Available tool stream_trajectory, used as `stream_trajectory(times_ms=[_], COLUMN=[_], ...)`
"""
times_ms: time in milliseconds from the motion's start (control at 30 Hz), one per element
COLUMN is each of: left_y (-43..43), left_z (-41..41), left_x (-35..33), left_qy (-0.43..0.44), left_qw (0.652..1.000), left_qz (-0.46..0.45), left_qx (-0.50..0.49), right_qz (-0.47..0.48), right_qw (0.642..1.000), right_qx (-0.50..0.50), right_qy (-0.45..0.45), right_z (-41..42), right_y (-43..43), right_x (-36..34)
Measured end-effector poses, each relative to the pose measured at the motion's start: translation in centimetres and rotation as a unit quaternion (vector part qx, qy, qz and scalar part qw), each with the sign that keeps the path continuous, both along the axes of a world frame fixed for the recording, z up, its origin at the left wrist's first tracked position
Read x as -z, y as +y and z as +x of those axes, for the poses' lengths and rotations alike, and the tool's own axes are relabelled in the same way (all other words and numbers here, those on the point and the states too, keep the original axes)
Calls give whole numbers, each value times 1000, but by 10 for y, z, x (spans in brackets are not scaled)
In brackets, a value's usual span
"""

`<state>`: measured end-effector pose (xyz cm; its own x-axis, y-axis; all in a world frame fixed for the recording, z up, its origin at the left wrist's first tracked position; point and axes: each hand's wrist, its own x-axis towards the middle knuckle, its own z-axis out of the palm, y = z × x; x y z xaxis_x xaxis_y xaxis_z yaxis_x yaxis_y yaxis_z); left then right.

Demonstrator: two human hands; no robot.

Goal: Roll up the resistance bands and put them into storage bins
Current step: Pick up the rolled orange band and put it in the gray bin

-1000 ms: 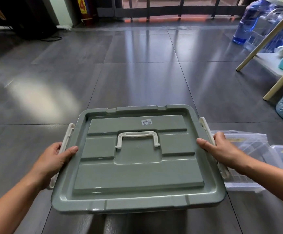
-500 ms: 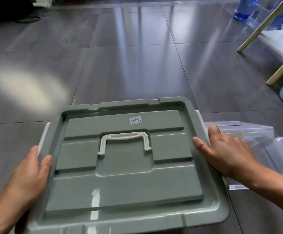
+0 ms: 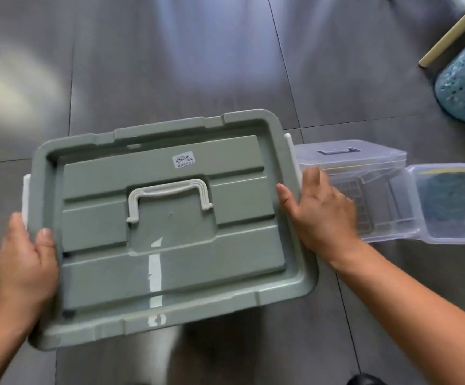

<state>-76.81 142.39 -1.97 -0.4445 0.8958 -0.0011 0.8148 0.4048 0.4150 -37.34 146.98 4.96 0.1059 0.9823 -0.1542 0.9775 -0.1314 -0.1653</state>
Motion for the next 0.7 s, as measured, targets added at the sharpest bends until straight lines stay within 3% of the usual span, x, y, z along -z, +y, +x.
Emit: stream_trajectory(times_ms=[133,200,367,567,700], left_y=[0,-1,-20,-70,-112], left_z=[44,65,133,155,142], left_x=[-47,-62,-116,-212,-263], left_qy=[-5,-30,-115,-154,-151], left_qw=[994,990,972,962,952], left_qz=[-101,-127,-200,-194,-218], left_qx=[-30,-46,44,112,150], right_qz=[-42,-108,-185,-117,-17], right_qw=[999,994,980,985,989], right_qx=[-6,-6,1,-15,14], right_qy=[24,7,70,128,147], right_z=[-7,-11,-18,-25,-30], right_y=[-22,-34,-52,-98,-147], right_x=[-11,-26,-73,-146,-196])
